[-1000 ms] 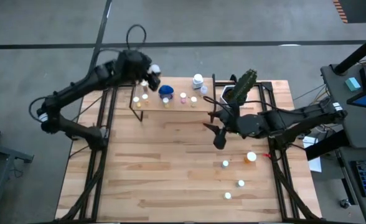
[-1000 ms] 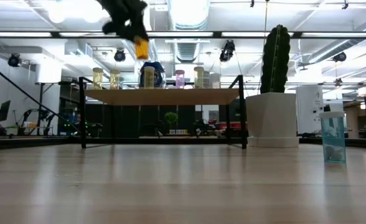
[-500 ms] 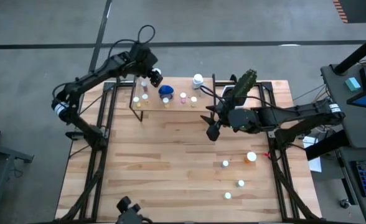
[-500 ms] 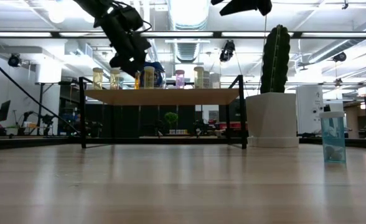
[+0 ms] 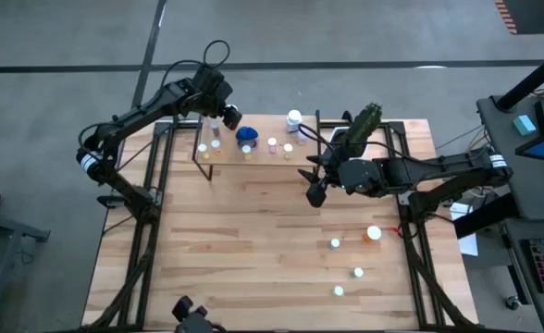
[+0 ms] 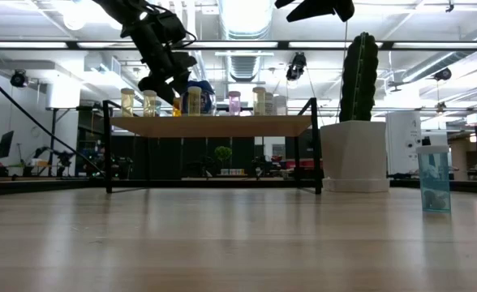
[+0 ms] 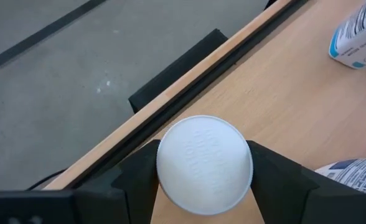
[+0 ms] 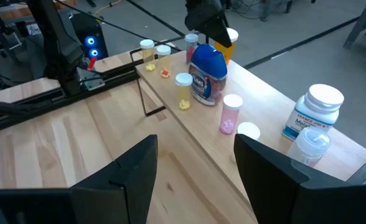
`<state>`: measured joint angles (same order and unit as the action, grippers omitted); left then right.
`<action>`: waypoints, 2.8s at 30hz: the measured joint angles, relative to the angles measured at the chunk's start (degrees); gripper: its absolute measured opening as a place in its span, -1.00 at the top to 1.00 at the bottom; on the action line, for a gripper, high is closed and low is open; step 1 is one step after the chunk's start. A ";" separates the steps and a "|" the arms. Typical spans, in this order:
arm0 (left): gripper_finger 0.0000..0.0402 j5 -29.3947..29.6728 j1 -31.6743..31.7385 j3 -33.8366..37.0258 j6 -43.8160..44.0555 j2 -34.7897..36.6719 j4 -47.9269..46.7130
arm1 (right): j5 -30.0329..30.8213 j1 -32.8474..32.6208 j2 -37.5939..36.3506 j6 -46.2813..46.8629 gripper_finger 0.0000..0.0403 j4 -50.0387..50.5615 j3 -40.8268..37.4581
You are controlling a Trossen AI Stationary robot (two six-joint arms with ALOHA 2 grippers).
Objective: Pick and place medicine bottles onto shelf by color
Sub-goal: Put the orange pill bottle on the shelf, then put the light blue pill bottle on the shelf
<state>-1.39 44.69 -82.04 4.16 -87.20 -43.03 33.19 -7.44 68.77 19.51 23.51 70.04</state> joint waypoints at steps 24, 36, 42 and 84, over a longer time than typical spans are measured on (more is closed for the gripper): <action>-0.06 0.09 -0.95 2.21 -1.73 1.11 0.44 | -0.04 -0.02 0.00 0.00 -0.01 0.02 0.00; -0.29 0.09 -0.99 2.14 -1.60 1.14 -1.15 | -0.61 -0.02 0.00 -0.59 -0.01 0.05 0.00; -0.29 0.07 -0.99 -0.39 -1.55 2.81 -4.40 | -4.06 -0.13 -0.04 0.78 -0.01 0.09 0.00; -0.29 20.83 -62.55 4.72 28.55 12.35 56.46 | -32.23 -12.27 15.24 51.44 -0.01 32.64 -7.87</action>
<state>19.44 -17.86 -77.32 32.71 -74.85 13.43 0.95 -19.71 84.02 70.95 56.15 62.17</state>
